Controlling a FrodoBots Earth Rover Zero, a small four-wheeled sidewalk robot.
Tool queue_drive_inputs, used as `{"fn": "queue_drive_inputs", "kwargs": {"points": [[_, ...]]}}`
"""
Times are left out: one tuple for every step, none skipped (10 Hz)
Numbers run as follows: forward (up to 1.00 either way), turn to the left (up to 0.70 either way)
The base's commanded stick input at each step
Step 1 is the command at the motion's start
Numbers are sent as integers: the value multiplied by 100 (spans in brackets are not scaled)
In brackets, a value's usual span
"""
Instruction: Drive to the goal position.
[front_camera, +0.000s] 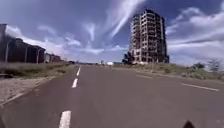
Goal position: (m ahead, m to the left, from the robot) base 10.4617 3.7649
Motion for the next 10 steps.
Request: {"fn": "queue_drive_inputs", "kwargs": {"points": [[100,0],[100,0],[100,0],[100,0],[100,0],[100,0],[100,25],[100,27],[100,0],[100,0]]}}
